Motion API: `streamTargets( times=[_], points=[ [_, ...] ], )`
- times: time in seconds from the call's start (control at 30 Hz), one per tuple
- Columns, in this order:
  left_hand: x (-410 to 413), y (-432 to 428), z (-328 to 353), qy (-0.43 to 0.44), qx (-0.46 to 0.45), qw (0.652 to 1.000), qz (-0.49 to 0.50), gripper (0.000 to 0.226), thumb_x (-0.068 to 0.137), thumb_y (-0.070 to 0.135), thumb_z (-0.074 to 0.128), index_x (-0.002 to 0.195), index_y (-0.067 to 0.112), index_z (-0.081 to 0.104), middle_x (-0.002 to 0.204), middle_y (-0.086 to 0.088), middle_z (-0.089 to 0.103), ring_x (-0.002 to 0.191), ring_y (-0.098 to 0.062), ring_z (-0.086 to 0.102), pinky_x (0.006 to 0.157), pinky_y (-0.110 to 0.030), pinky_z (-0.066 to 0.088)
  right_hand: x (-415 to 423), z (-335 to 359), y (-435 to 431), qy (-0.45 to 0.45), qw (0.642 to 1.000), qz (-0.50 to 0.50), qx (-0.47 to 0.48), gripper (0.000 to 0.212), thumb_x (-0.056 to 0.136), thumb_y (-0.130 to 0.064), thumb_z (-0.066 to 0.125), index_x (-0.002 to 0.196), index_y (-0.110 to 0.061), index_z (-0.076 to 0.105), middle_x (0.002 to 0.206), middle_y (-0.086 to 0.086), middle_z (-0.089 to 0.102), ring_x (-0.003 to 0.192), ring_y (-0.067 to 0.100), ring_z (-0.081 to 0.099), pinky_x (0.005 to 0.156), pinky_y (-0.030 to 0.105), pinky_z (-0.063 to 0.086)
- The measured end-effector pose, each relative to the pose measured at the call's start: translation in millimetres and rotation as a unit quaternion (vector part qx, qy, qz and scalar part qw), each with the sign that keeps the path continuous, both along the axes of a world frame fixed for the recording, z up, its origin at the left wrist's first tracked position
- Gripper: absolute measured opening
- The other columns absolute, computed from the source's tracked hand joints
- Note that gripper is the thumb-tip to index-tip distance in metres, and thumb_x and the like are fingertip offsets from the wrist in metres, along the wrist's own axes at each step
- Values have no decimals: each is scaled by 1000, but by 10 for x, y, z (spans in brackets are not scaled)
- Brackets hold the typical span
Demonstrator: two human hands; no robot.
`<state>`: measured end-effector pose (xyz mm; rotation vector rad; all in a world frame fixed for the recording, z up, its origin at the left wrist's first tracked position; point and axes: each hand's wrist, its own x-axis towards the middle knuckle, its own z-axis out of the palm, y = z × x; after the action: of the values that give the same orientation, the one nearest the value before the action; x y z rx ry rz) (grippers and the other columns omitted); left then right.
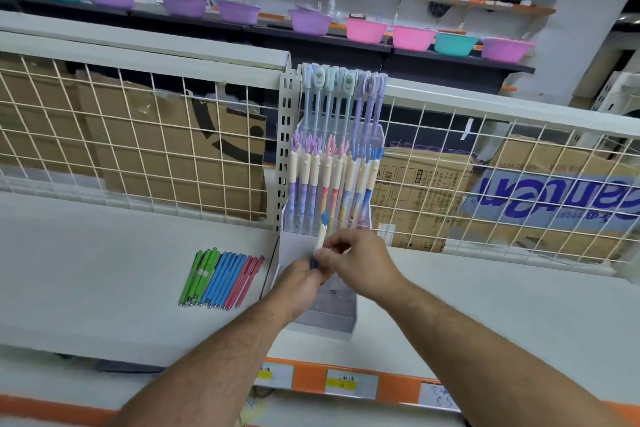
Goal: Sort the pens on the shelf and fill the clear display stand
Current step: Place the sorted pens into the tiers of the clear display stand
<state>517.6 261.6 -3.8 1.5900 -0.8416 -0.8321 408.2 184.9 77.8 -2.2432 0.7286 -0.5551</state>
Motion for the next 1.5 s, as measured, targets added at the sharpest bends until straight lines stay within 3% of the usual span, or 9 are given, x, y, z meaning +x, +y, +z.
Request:
streamTargets(
  times=[0.1, 0.2, 0.3, 0.37, 0.47, 0.67, 1.0, 1.37, 1.5],
  points=[
    [-2, -6, 30, -52, 27, 998, 1, 11, 98, 33, 54, 100, 37, 64, 95, 17, 69, 91, 2, 62, 69, -16, 45, 32, -17, 61, -5, 1000, -7, 5, 15, 84, -20, 74, 76, -9, 67, 77, 8, 70, 75, 22, 64, 75, 38, 55],
    [-37, 9, 82, -106, 51, 993, -26, 6, 93, 42, 58, 94, 44, 64, 81, 17, 69, 72, 7, 61, 58, -12, 43, -11, 41, 39, -19, 999, -26, 13, 18, 84, -16, 71, 72, -10, 60, 71, 9, 65, 66, 18, 60, 68, 37, 53],
    [-36, 25, 30, -165, 49, 984, -43, 17, 81, 44, 70, 96, 41, 63, 98, 21, 68, 96, 2, 62, 77, -18, 48, -107, 185, -88, -56, 997, -45, 40, 22, 88, -13, 68, 76, 0, 56, 67, 13, 59, 66, 27, 71, 58, 36, 48],
    [6, 48, -15, -257, 62, 964, -24, 32, 72, 52, 74, 99, 41, 61, 107, 24, 62, 105, -1, 56, 81, -19, 44, -190, 318, -201, -81, 994, -62, 46, 22, 90, -13, 67, 79, 3, 57, 67, 18, 64, 61, 21, 73, 53, 33, 46],
    [68, 96, -56, -363, 84, 928, -21, 54, 66, 63, 74, 114, 40, 63, 105, 26, 55, 108, -5, 49, 92, -31, 39, -315, 518, -381, -114, 988, -95, 36, 18, 90, -16, 68, 74, -8, 61, 65, 8, 71, 62, 18, 73, 52, 33, 50],
    [69, 106, -57, -367, 92, 925, -31, 52, 71, 59, 77, 117, 40, 62, 111, 23, 53, 111, -6, 44, 101, -36, 36, -351, 787, -590, -173, 975, -135, 20, 15, 90, -18, 68, 79, -10, 63, 72, 5, 73, 65, 13, 75, 54, 39, 59],
    [61, 131, -47, -354, 93, 930, -28, 54, 72, 56, 78, 121, 39, 60, 115, 21, 53, 114, -7, 44, 101, -32, 36, -203, 785, -517, -164, 976, -141, -27, 16, 95, -27, 67, 79, -22, 63, 72, -2, 74, 68, 10, 73, 66, 48, 63],
    [61, 120, -55, -358, 100, 928, -26, 57, 71, 58, 77, 122, 40, 59, 117, 22, 53, 115, -7, 43, 101, -31, 37, -125, 662, -514, -46, 985, -114, -118, 16, 96, -29, 63, 84, -18, 63, 80, 2, 69, 75, 22, 69, 62, 36, 59],
    [65, 118, -80, -382, 129, 913, -66, 81, 53, 76, 71, 126, 45, 54, 122, 23, 47, 118, -6, 36, 105, -31, 29, -113, 616, -521, -22, 983, -120, -136, 15, 96, -29, 61, 86, -18, 63, 79, 2, 70, 74, 21, 69, 60, 33, 57]
  ],
)
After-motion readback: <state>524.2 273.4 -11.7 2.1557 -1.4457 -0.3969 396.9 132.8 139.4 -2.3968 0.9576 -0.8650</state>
